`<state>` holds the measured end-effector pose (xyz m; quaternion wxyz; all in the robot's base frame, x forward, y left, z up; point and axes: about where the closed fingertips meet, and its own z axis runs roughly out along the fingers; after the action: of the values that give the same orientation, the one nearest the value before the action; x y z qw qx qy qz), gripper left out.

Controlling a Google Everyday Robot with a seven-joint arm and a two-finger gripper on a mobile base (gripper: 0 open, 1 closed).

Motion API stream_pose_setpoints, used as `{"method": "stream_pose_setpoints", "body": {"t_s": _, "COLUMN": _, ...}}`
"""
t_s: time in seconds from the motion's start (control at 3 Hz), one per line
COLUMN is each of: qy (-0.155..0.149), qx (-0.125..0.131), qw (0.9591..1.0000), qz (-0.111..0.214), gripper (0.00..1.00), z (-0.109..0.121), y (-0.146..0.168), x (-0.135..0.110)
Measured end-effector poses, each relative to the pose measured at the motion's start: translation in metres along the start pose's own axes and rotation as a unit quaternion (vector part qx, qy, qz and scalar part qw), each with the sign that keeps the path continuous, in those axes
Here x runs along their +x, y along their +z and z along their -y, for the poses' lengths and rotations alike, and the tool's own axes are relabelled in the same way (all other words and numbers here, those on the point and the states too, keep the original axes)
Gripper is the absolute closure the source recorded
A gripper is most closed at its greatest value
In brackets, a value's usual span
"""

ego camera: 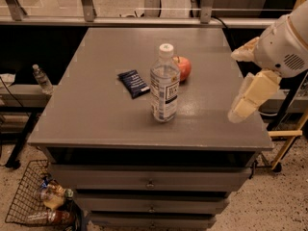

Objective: Pick blue plastic bottle

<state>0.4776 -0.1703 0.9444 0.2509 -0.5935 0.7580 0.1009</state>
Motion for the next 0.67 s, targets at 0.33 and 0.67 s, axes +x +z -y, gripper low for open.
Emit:
{"method": "stream_pose_setpoints", "body": {"t_s": 0.33, "qy": -0.015, "qx": -0.032, "qw": 0.9974, "qz": 0.062, "gripper": 0.0, "z": -0.002, "y": 0.029, "x": -0.024}}
{"method": "stream_pose_setpoints", "body": {"t_s": 0.67, "qy": -0.036, "qx": -0.059, "qw": 0.9903, "qz": 0.121, "gripper": 0.0, "z": -0.001, "y": 0.048, "x": -0.052}}
